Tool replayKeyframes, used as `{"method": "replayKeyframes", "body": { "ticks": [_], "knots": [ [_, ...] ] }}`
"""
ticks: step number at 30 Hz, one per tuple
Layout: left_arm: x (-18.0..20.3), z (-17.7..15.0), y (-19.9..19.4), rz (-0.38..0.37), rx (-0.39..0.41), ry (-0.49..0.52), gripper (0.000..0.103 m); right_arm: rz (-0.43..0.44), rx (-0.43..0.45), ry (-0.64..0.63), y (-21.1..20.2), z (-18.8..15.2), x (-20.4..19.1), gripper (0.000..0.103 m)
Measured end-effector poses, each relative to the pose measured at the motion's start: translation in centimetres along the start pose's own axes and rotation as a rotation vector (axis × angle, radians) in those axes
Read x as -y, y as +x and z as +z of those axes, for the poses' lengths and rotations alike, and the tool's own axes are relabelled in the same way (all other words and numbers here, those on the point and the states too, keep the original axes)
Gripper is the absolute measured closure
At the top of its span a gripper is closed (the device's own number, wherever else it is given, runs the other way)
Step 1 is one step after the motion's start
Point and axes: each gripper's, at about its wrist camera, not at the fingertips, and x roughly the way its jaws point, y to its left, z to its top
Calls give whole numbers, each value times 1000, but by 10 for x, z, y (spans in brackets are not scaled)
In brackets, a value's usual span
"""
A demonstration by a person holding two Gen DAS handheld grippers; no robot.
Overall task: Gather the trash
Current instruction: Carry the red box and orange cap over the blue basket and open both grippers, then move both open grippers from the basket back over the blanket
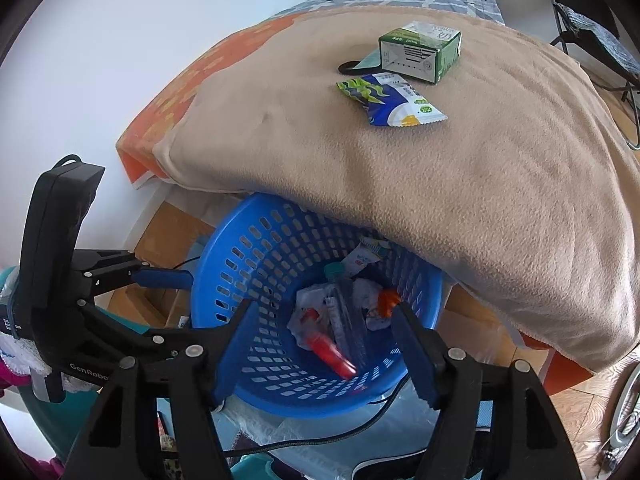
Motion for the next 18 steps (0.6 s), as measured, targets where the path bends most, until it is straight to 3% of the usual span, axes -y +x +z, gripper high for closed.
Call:
{"method": "replayKeyframes", "body": {
  "ticks": [9, 18],
  "knots": [
    [0, 2, -4, 2, 15, -5, 23, 0, 3, -3, 0, 0, -1, 32],
    [-1, 16, -21, 15, 85, -4, 23, -3, 48, 15, -12, 7, 1, 31]
  ]
}}
